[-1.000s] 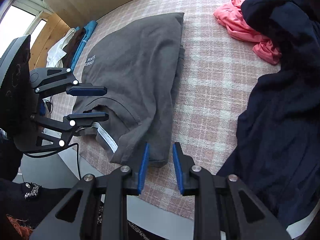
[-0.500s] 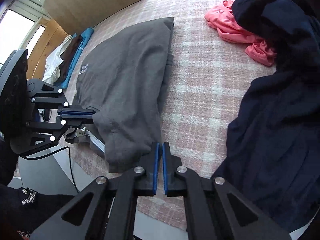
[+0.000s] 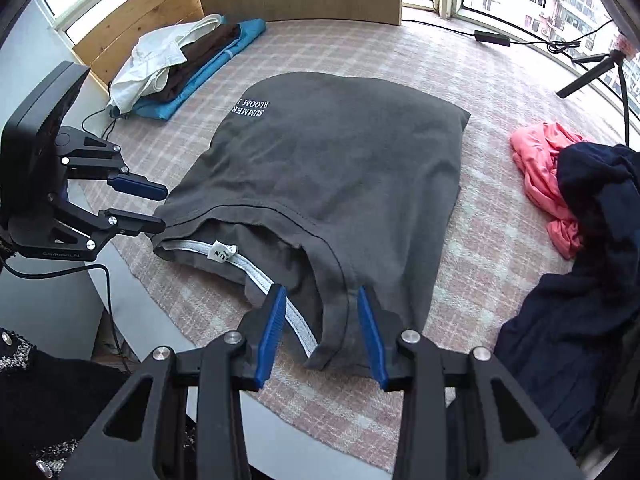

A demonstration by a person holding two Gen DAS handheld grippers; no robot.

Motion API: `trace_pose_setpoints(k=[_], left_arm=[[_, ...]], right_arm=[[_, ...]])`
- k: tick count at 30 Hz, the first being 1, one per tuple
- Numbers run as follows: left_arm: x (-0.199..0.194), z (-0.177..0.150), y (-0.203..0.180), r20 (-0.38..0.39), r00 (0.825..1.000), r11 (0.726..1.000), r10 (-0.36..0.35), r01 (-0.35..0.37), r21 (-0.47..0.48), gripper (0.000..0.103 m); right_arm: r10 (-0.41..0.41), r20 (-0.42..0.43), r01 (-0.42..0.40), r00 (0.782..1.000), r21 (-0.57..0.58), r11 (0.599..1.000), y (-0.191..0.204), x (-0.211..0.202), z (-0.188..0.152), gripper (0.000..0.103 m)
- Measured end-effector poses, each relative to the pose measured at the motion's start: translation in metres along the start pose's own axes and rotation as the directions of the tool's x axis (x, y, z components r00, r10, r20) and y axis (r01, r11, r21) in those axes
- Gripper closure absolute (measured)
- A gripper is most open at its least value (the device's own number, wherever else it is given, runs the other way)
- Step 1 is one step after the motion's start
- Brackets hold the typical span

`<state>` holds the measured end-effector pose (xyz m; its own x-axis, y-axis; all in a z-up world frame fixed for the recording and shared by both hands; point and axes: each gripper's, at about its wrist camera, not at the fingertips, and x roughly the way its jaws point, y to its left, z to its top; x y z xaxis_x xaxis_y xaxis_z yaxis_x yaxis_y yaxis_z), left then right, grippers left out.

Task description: Fold clothes

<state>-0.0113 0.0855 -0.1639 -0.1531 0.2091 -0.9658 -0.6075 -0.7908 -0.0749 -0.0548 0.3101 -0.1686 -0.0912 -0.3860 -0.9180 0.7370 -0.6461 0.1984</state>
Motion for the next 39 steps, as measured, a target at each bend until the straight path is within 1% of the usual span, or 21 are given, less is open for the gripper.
trace_pose_setpoints(k=[5, 6, 7, 8, 9, 10, 13, 15, 16, 17, 18, 20, 21, 23, 25, 30, 32, 33, 35, 37, 39], left_arm=[[0.022, -0.003, 0.004, -0.002, 1.000, 1.000, -0.008, 0.008, -0.009, 0.072], [0.025, -0.002, 0.006, -0.007, 1.000, 1.000, -0.009, 0.008, -0.015, 0.085], [0.027, -0.001, 0.009, -0.011, 1.000, 1.000, -0.009, 0.009, -0.021, 0.093], [0.026, -0.001, 0.011, -0.003, 1.000, 1.000, -0.011, 0.011, -0.021, 0.097], [0.023, -0.002, 0.012, 0.001, 1.000, 1.000, -0.013, 0.013, -0.013, 0.098], [0.019, -0.003, 0.014, 0.001, 1.000, 1.000, -0.010, 0.010, -0.004, 0.099], [0.006, -0.009, 0.015, 0.013, 0.999, 0.999, -0.032, 0.032, 0.030, 0.098], [0.019, -0.013, 0.013, -0.054, 0.999, 0.999, -0.005, 0.007, 0.052, 0.094], [0.020, -0.013, 0.015, -0.060, 0.998, 0.999, -0.005, 0.008, 0.051, 0.092], [0.021, -0.013, 0.016, -0.066, 0.998, 0.999, -0.006, 0.009, 0.050, 0.091], [0.014, -0.011, 0.019, -0.057, 0.998, 0.999, -0.015, 0.017, 0.039, 0.087], [-0.003, -0.004, 0.024, -0.024, 0.999, 0.999, -0.037, 0.038, 0.022, 0.083], [-0.013, 0.001, 0.025, 0.000, 0.999, 0.999, -0.051, 0.051, 0.016, 0.082], [-0.029, 0.013, 0.022, 0.050, 0.996, 0.997, -0.075, 0.073, 0.036, 0.078], [-0.025, 0.033, 0.011, 0.071, 0.995, 0.995, -0.065, 0.059, 0.084, 0.072], [0.005, 0.068, -0.009, 0.054, 0.995, 0.981, -0.083, 0.073, 0.180, 0.072], [0.025, 0.069, -0.011, 0.009, 0.996, 0.982, -0.091, 0.088, 0.165, 0.072], [0.034, 0.070, -0.011, -0.014, 0.995, 0.983, -0.095, 0.096, 0.157, 0.072], [0.045, 0.065, -0.007, -0.057, 0.994, 0.985, -0.096, 0.103, 0.140, 0.073], [0.038, 0.057, -0.004, -0.045, 0.993, 0.984, -0.106, 0.111, 0.140, 0.073], [0.025, 0.049, 0.005, -0.020, 0.993, 0.986, -0.119, 0.120, 0.116, 0.072]], right_arm=[[-0.051, -0.064, 0.046, 0.997, -0.068, 0.997, 0.006, 0.026, 0.006, 0.066], [-0.061, -0.076, 0.055, 0.995, -0.082, 0.995, 0.007, 0.031, 0.007, 0.070], [-0.069, -0.085, 0.061, 0.994, -0.091, 0.994, 0.007, 0.034, 0.009, 0.078], [-0.060, -0.087, 0.052, 0.994, -0.088, 0.995, 0.005, 0.032, 0.009, 0.083], [-0.033, -0.089, 0.026, 0.996, -0.079, 0.997, 0.003, 0.028, 0.010, 0.098], [-0.006, -0.089, 0.000, 0.996, -0.070, 0.998, 0.001, 0.024, 0.010, 0.100], [0.043, -0.146, -0.056, 0.988, -0.087, 0.995, 0.003, 0.026, 0.003, 0.100], [0.054, -0.194, -0.075, 0.979, -0.107, 0.991, 0.005, 0.030, -0.004, 0.099], [0.028, -0.214, -0.053, 0.976, -0.112, 0.992, 0.004, 0.034, -0.010, 0.098], [0.041, -0.214, -0.061, 0.976, -0.089, 0.994, 0.000, 0.030, -0.013, 0.098], [0.090, -0.188, -0.100, 0.978, -0.042, 0.994, -0.009, 0.019, -0.016, 0.097], [0.167, -0.082, -0.161, 0.983, 0.070, 0.984, -0.032, -0.011, -0.019, 0.087], [0.180, -0.029, -0.175, 0.983, 0.119, 0.977, -0.045, -0.025, -0.021, 0.080], [0.109, 0.028, -0.113, 0.994, 0.197, 0.974, -0.070, -0.037, -0.024, 0.078], [0.089, 0.027, -0.093, 0.996, 0.270, 0.958, -0.090, -0.032, -0.028, 0.078], [0.173, -0.022, -0.155, 0.985, 0.345, 0.926, -0.093, 0.012, -0.027, 0.078], [0.193, -0.036, -0.168, 0.981, 0.352, 0.921, -0.093, 0.022, -0.027, 0.079], [0.199, -0.043, -0.172, 0.979, 0.346, 0.922, -0.091, 0.025, -0.027, 0.096], [0.184, -0.062, -0.159, 0.981, 0.291, 0.944, -0.083, 0.021, -0.028, 0.098], [0.110, -0.104, -0.080, 0.988, 0.262, 0.962, -0.085, 0.015, -0.032, 0.099], [0.079, -0.159, -0.036, 0.984, 0.256, 0.966, -0.087, 0.014, -0.037, 0.099]])
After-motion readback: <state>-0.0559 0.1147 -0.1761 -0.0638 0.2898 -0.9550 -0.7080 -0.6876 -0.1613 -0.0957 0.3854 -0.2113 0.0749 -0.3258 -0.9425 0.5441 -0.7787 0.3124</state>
